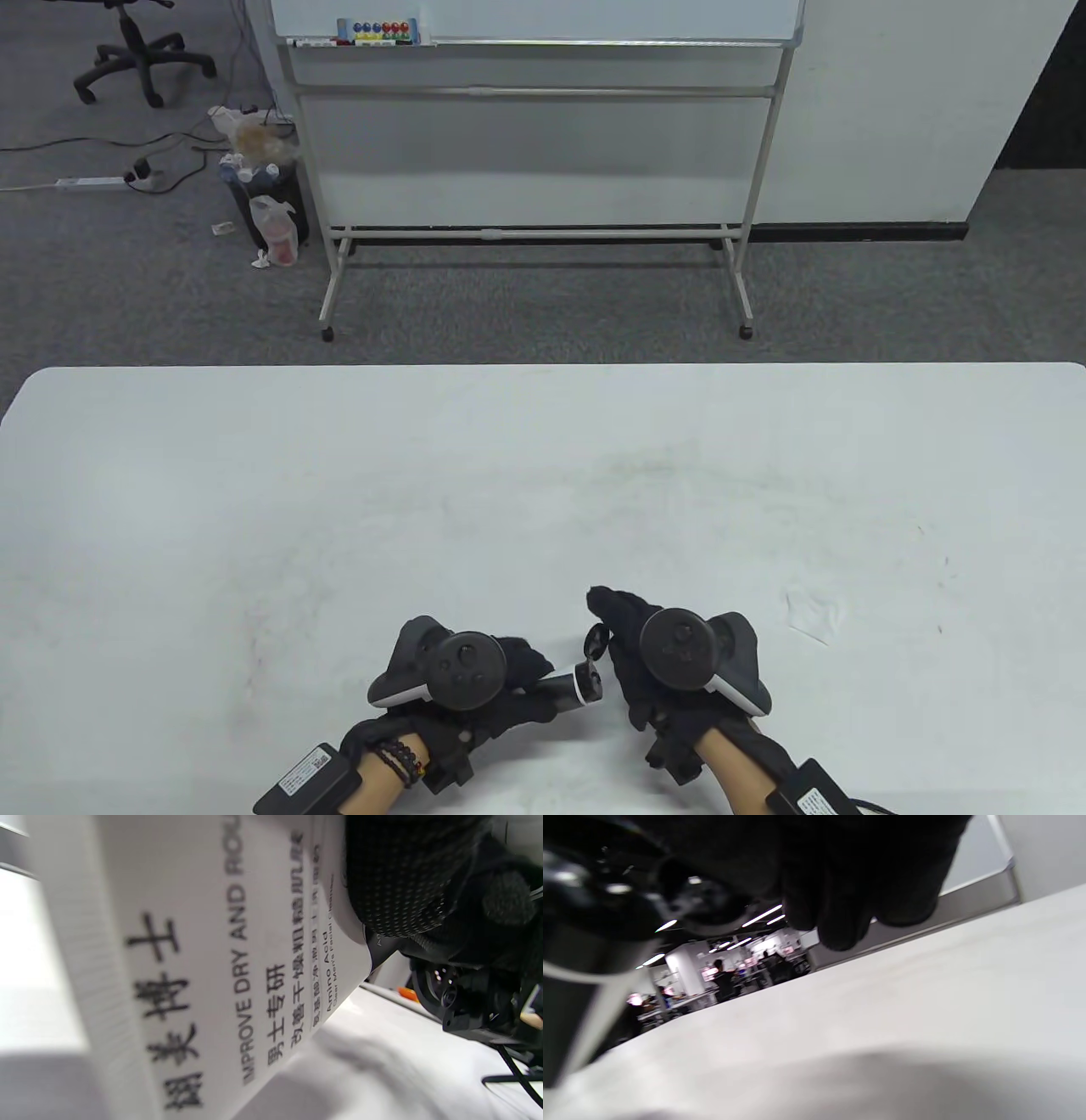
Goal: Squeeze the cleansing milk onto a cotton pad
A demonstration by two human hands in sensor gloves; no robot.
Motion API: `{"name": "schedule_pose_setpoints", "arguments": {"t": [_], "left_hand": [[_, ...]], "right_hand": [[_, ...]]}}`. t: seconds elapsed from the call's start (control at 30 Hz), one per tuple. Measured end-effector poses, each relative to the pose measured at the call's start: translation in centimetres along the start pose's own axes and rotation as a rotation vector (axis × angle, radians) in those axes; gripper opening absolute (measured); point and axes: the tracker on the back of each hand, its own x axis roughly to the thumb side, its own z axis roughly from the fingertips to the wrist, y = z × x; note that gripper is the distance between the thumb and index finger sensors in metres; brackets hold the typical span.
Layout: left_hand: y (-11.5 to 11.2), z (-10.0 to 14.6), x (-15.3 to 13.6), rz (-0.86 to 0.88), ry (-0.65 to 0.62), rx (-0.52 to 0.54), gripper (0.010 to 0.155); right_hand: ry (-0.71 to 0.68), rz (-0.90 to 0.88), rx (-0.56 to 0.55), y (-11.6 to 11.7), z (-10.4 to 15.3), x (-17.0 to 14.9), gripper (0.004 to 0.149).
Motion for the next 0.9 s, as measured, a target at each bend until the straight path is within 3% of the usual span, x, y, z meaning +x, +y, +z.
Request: {"name": "schedule_pose_setpoints", "arguments": {"t": [0.1,0.23,0.37,0.5,0.67,0.9], "left_hand": [[0.3,0.1,-0.8,0.032,0.041,0.039,0.051],[0.9,0.5,-2.0,0.042,0.103,0.093,0.051],[1.4,0.8,-2.7,0.058,0.128,0.121,0.052],[1.6,0.9,-2.9,0.053,0.138,0.139,0.052],[1.5,0.9,-3.2,0.046,0.15,0.134,0.053],[1.1,1.1,-3.6,0.034,0.165,0.117,0.053]], "right_hand": [[0.085,0.056,-0.009,-1.2,-0.4,-2.1,0.063],[0.237,0.205,-0.104,-4.3,-0.5,-6.5,0.063],[0.423,0.149,-0.131,-6.6,0.4,-10.5,0.06],[0.505,0.198,-0.138,-7.8,1.0,-13.1,0.059],[0.528,0.332,-0.091,-7.1,1.2,-15.2,0.059],[0.603,0.439,0.062,-4.8,0.9,-16.5,0.059]]}}
